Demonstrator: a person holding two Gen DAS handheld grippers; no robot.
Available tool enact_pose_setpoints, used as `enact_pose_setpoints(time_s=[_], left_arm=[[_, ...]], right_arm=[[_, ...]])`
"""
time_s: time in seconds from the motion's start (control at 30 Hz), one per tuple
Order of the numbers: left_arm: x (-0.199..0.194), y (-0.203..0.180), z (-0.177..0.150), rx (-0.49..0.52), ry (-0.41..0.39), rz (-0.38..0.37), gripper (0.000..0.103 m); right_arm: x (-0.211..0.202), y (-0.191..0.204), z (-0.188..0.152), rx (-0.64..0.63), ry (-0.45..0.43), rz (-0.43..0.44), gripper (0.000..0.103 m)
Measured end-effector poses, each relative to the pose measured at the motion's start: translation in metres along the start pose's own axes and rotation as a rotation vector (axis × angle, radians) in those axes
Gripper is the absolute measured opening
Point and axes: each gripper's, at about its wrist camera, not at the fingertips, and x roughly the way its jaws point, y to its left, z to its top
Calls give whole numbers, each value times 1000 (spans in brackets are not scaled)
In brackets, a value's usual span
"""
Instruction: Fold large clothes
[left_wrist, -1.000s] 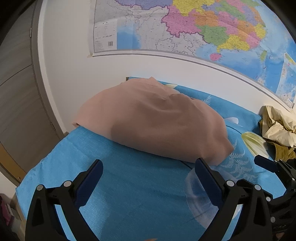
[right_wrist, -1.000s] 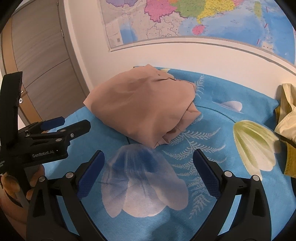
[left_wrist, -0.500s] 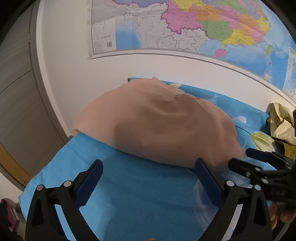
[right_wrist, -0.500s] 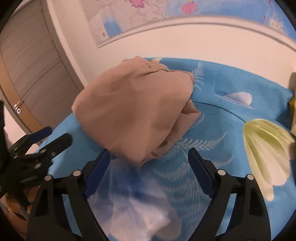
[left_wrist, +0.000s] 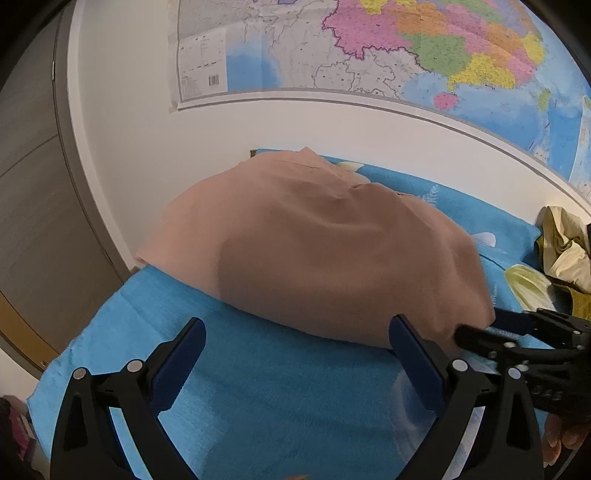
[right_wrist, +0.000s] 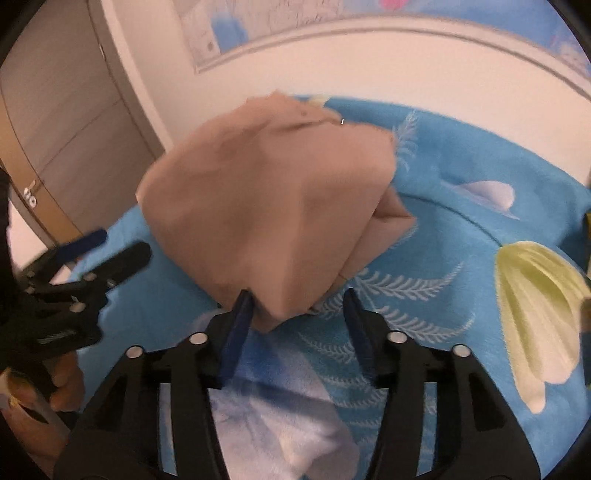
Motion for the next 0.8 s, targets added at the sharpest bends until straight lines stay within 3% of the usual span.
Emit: enact_pose_setpoints(time_s=[0.07, 0.53, 0.67, 0.8], left_arm=[[-2, -1, -1, 1, 0, -9, 96], [-20, -7, -9, -28, -5, -23, 96], [-27, -7, -12, -33, -10, -19, 96], [-33, -8, -16, -48, -13, -14, 96]], right_arm=[[-10, 1, -2, -2, -24, -4, 60], [-41, 19, -21, -49, -101, -6, 75], [-47, 22, -23, -60, -116, -12, 84], [-53, 27, -27, -75, -133, -20, 85]])
